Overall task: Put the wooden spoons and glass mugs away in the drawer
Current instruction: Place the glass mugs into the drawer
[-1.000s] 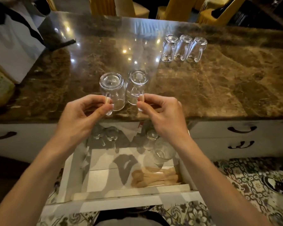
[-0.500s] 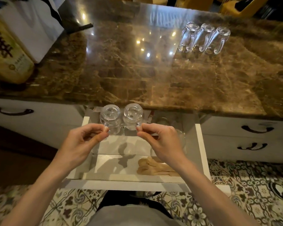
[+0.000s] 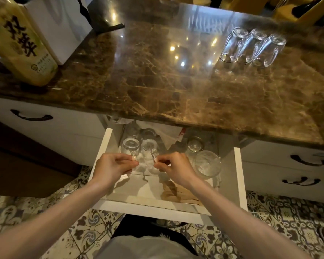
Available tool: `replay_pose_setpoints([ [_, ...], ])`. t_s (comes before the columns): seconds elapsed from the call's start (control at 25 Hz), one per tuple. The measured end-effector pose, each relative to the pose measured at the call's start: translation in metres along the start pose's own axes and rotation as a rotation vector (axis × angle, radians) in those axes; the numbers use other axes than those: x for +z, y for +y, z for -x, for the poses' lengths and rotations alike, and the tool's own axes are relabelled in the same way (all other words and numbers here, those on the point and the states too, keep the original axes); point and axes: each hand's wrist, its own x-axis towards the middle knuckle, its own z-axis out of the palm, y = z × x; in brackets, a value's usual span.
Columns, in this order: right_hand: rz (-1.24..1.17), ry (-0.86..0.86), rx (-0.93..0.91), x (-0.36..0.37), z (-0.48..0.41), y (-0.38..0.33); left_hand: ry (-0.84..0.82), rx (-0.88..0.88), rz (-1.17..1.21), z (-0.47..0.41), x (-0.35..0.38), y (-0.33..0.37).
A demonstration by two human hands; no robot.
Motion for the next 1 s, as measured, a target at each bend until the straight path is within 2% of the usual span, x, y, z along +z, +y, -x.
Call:
replay_pose_setpoints([
  [0.16, 0.0, -0.059, -0.017, 0.01, -0.007, 0.01, 0.058, -0.136, 0.085, -0.013, 0.004, -0.009],
  [0.4, 0.025, -0.121, -0.036, 0.018, -0.017, 0.026, 0.154, -0.175, 0.181, -0.024, 0.017, -0.016],
  [0.56, 0.028, -0.093, -0.078, 0.022, -0.016, 0.038, 0.169, -0.245, 0.231, -0.025, 0.022, -0.02],
  [0.76, 0.042, -0.086, -0.125, 0.027, -0.019, 0.043, 0.199, -0.265, 0.211, -0.03, 0.02, -0.027],
  [1.0, -0.017, -0.053, -0.12, 0.031, -0.024, 0.041, 0.18, -0.292, 0.052, -0.039, 0.015, -0.036],
])
